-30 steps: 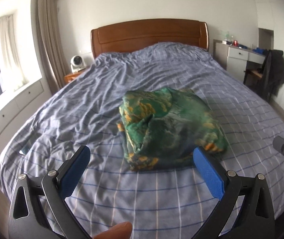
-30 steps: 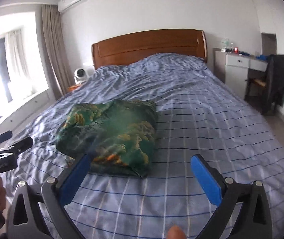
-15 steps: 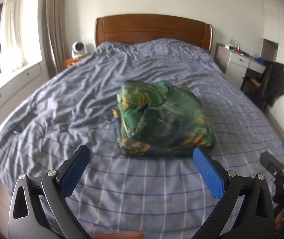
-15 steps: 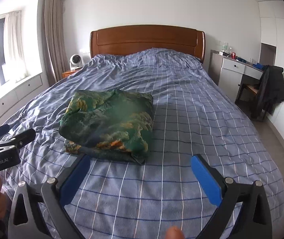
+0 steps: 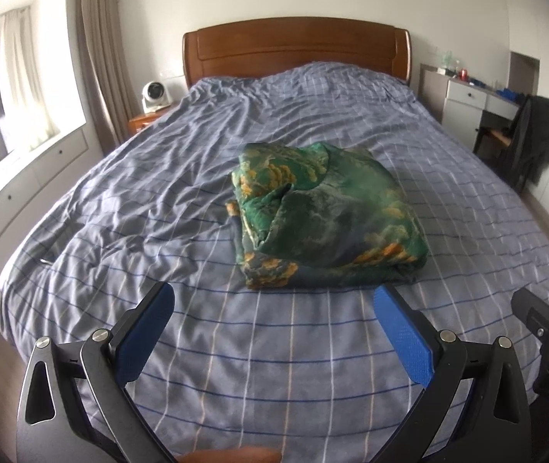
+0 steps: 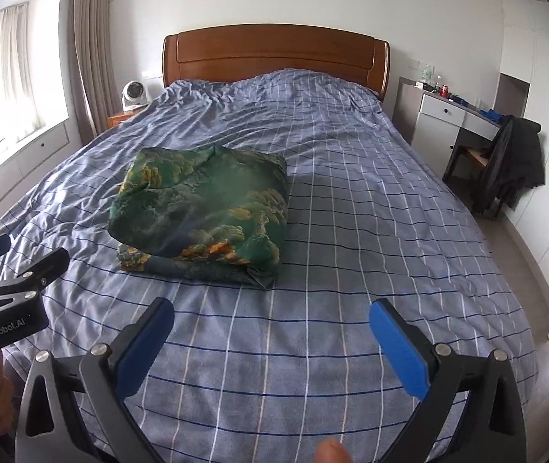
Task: Fold large clothes
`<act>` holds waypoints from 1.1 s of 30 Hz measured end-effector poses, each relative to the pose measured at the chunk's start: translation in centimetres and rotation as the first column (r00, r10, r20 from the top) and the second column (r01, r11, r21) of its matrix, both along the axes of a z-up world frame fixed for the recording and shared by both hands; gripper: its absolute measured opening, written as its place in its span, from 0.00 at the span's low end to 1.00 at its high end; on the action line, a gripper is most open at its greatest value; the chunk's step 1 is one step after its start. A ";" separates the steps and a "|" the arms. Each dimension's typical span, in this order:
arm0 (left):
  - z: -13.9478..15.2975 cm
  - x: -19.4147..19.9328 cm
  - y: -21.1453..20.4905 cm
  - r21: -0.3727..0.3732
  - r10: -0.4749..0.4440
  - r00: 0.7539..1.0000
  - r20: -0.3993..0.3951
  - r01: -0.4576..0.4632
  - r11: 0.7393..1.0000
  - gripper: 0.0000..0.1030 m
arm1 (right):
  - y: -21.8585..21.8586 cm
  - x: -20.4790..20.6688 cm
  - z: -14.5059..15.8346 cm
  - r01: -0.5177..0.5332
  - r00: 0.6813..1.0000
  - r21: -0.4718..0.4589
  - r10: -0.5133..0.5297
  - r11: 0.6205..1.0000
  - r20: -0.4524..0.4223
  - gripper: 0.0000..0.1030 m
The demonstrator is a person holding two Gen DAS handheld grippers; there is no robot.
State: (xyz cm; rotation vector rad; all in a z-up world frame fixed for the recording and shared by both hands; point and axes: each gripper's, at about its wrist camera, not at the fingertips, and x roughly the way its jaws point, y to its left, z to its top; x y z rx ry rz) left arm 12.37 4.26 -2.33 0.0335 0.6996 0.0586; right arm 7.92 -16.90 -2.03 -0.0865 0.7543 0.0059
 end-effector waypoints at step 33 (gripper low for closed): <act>0.4 -1.0 -0.4 0.018 -0.001 1.000 -0.024 0.001 1.000 1.00 | 1.1 -1.1 0.8 -0.024 1.000 -0.042 0.025 0.999 0.013 1.00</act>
